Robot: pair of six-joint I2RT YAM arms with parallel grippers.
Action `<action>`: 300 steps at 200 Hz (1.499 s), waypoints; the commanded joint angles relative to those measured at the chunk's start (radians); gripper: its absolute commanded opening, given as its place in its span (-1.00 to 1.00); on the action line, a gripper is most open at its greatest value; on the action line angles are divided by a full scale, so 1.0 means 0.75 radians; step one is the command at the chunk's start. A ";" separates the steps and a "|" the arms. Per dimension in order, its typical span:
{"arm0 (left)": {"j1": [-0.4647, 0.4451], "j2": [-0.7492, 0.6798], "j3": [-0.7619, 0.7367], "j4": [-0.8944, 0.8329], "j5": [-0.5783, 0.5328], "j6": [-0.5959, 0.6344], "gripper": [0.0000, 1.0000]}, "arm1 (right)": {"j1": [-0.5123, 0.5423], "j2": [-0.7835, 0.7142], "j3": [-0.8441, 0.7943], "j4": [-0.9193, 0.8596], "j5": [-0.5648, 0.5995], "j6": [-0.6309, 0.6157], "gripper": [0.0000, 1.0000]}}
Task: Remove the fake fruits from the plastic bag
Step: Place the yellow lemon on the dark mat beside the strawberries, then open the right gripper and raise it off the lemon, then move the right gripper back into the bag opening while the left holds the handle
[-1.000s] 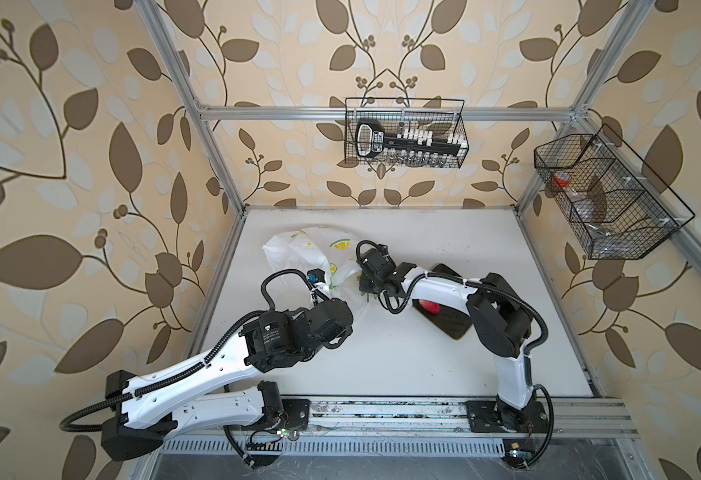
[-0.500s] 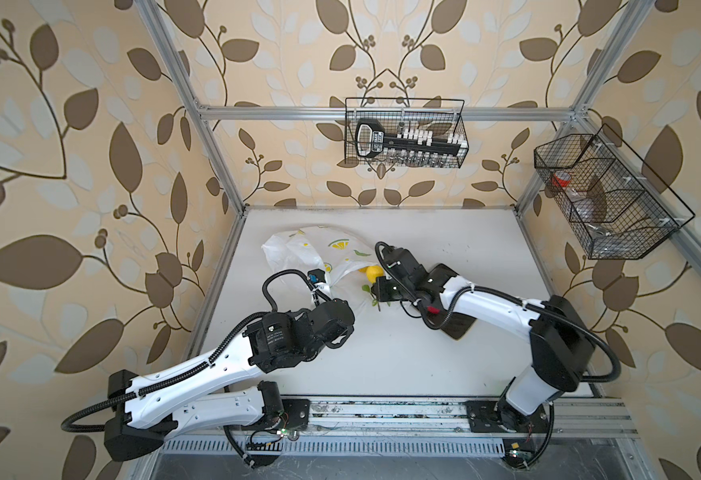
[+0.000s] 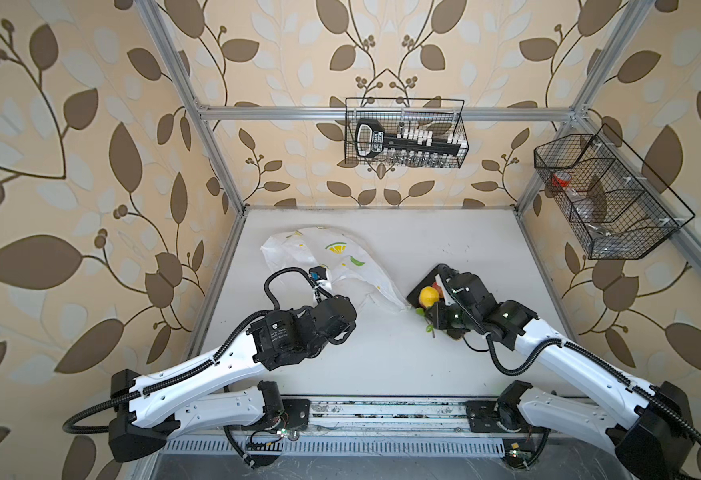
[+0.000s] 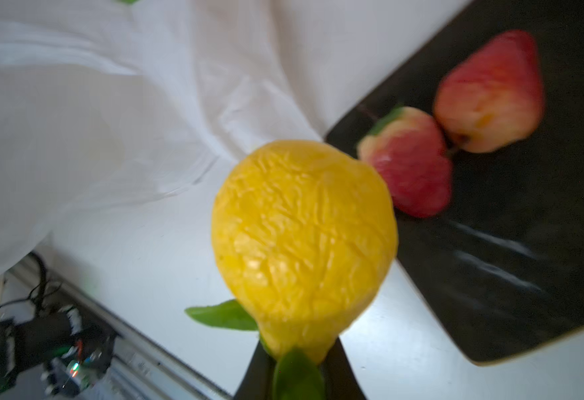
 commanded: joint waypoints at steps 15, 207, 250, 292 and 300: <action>0.021 0.005 0.017 0.001 0.007 0.090 -1.00 | -0.259 0.119 -0.087 0.014 -0.074 -0.011 -1.00; 0.242 -0.087 0.044 -0.085 0.248 0.328 -1.00 | 0.312 0.036 0.137 0.466 0.106 -0.259 0.42; 0.289 -0.067 0.104 -0.128 0.335 0.403 -1.00 | 0.456 0.499 0.330 0.634 0.268 -0.403 0.51; 0.309 -0.059 0.145 -0.159 0.339 0.434 -1.00 | 0.472 0.823 0.462 0.662 0.414 -0.457 0.45; 0.312 -0.063 0.157 -0.171 0.329 0.440 -1.00 | 0.471 0.866 0.488 0.649 0.490 -0.455 0.35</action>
